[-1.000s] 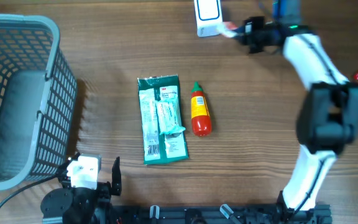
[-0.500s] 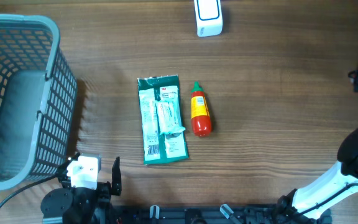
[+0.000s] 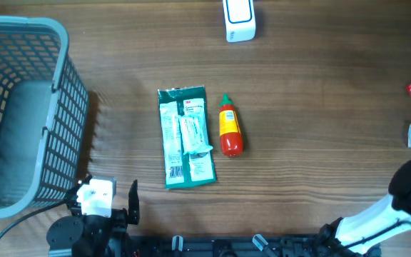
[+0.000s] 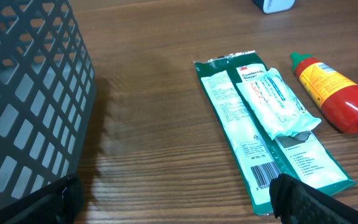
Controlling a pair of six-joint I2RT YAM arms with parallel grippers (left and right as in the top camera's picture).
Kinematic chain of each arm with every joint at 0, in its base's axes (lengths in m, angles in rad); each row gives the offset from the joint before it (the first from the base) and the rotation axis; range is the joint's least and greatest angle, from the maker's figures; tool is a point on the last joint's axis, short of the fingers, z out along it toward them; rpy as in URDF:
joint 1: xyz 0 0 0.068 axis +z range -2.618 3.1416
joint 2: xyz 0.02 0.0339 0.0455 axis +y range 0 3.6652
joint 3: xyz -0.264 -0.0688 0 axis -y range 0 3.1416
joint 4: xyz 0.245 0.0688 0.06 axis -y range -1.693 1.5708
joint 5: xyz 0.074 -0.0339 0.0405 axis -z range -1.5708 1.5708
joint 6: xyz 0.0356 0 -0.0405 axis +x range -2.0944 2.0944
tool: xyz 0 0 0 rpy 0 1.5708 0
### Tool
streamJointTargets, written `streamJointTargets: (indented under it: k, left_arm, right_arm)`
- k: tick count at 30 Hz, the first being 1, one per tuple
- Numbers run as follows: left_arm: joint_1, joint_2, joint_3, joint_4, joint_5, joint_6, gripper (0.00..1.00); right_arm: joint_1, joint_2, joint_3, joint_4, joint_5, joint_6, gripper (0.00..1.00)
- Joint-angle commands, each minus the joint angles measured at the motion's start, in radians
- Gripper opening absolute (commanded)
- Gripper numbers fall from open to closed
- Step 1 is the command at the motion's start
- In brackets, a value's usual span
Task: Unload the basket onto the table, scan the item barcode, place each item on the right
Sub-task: 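Carry the tissue pack to the right and drop it, then move the right gripper back toward the red sauce bottle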
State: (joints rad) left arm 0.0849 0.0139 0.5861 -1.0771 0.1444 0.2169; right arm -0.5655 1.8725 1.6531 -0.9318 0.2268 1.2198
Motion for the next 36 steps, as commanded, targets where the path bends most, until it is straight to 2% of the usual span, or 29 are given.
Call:
streamJointTargets:
  k: [1, 4, 7, 9, 11, 13, 15, 19, 23, 28, 33, 36]
  left_arm:
    - [-0.005, -0.007, 0.001, 0.002, 0.012, 0.015, 1.0]
    - [-0.005, -0.007, 0.001, 0.002, 0.012, 0.015, 1.0]
    - [-0.005, -0.007, 0.001, 0.002, 0.012, 0.015, 1.0]
    - [-0.005, -0.007, 0.001, 0.002, 0.012, 0.015, 1.0]
    - [-0.005, -0.007, 0.001, 0.002, 0.012, 0.015, 1.0]
    - [-0.005, -0.007, 0.001, 0.002, 0.012, 0.015, 1.0]
    - [-0.005, -0.007, 0.001, 0.002, 0.012, 0.015, 1.0]
    - [-0.005, -0.007, 0.001, 0.002, 0.012, 0.015, 1.0]
    - [-0.005, -0.007, 0.001, 0.002, 0.012, 0.015, 1.0]
    - [-0.005, -0.007, 0.001, 0.002, 0.012, 0.015, 1.0]
    - [-0.005, -0.007, 0.001, 0.002, 0.012, 0.015, 1.0]
    - [-0.005, -0.007, 0.001, 0.002, 0.012, 0.015, 1.0]
  right_arm:
    - [0.029, -0.083, 0.004, -0.005, -0.472, -0.262, 0.54]
    - [0.096, -0.08, 0.003, -0.039, -0.778, -0.475, 0.56]
    - [0.205, -0.081, 0.003, -0.091, -0.795, -0.583, 0.58]
    - [0.32, -0.08, 0.003, -0.119, -0.766, -0.665, 0.63]
    - [0.449, -0.08, 0.0, -0.138, -0.683, -0.742, 0.72]
    - [0.591, -0.08, -0.018, -0.147, -0.557, -0.784, 0.9]
    - [0.705, -0.079, -0.044, -0.156, -0.436, -0.782, 0.99]
    - [0.893, -0.079, -0.126, -0.144, -0.382, -0.775, 1.0]
    - [1.011, -0.079, -0.25, -0.043, -0.383, -0.767, 1.0]
    - [1.093, -0.079, -0.339, 0.043, -0.351, -0.767, 0.99]
    - [1.171, -0.078, -0.339, 0.064, -0.108, -0.743, 0.99]
    - [1.193, -0.063, -0.339, 0.068, -0.089, -0.742, 0.99]
